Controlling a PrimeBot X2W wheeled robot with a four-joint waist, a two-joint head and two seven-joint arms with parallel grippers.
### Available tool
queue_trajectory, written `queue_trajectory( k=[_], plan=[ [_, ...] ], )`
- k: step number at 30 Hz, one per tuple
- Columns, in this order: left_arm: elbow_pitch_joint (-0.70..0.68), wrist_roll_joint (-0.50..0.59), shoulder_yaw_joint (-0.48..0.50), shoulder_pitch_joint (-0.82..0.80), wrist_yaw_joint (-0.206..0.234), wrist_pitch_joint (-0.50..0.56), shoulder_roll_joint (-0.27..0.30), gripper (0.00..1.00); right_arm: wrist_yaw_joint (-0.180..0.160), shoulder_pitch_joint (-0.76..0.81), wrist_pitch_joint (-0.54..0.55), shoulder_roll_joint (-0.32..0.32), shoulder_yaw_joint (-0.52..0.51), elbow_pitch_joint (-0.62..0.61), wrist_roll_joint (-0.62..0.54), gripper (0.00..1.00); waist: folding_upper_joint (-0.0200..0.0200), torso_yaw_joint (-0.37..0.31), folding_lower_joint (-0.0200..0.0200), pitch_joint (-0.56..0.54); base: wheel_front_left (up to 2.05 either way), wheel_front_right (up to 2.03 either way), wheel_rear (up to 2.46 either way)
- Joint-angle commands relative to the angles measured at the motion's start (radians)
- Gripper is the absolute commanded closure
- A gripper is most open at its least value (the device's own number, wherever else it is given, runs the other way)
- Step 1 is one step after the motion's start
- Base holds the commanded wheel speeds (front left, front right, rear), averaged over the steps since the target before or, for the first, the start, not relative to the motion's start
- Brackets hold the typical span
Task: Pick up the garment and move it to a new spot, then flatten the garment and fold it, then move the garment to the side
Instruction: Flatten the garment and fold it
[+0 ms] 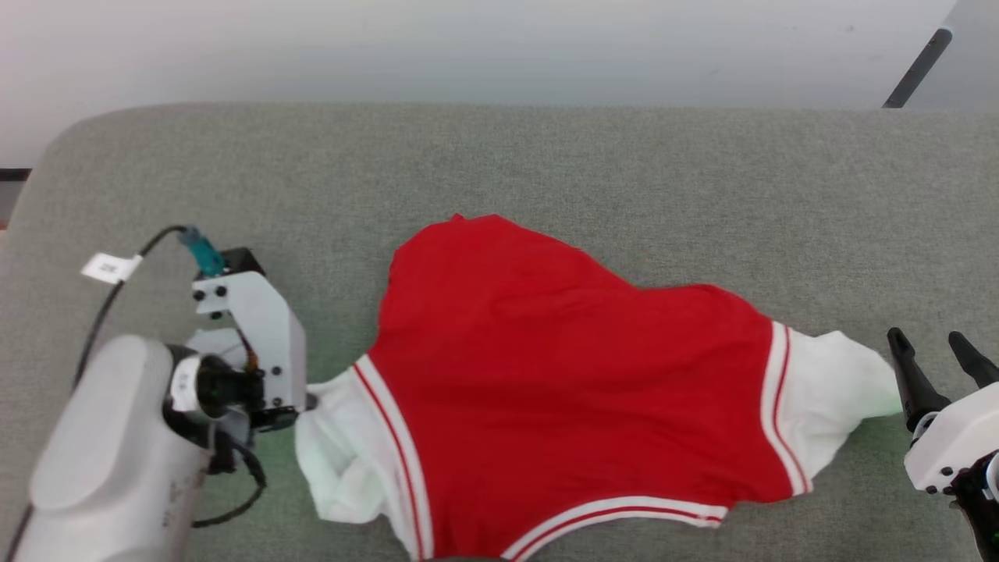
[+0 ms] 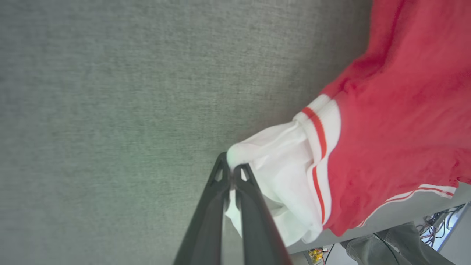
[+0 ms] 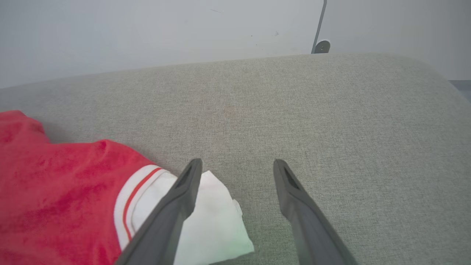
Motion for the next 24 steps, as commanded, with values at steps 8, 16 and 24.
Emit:
queue_trajectory(
  k=[8, 16, 24],
  plan=[
    [0.037, 0.032, 0.004, -0.026, -0.032, -0.029, 0.069, 1.00, -0.001, 0.011, 0.011, -0.006, 0.011, -0.010, 0.005, 0.00, 0.0000, -0.007, 0.0000, 0.001, 0.00, 0.00, 0.00],
    [0.096, 0.034, 0.008, -0.016, -0.054, -0.096, 0.066, 0.04, -0.001, 0.022, 0.014, -0.003, 0.007, -0.020, 0.006, 0.00, 0.0000, -0.005, 0.0000, 0.006, 0.00, 0.00, 0.00],
    [0.076, 0.037, -0.002, -0.038, -0.055, -0.086, 0.078, 0.00, -0.001, 0.038, 0.021, 0.004, -0.010, -0.031, -0.003, 0.00, 0.0000, 0.032, 0.0000, -0.006, 0.00, 0.00, 0.00]
  ],
)
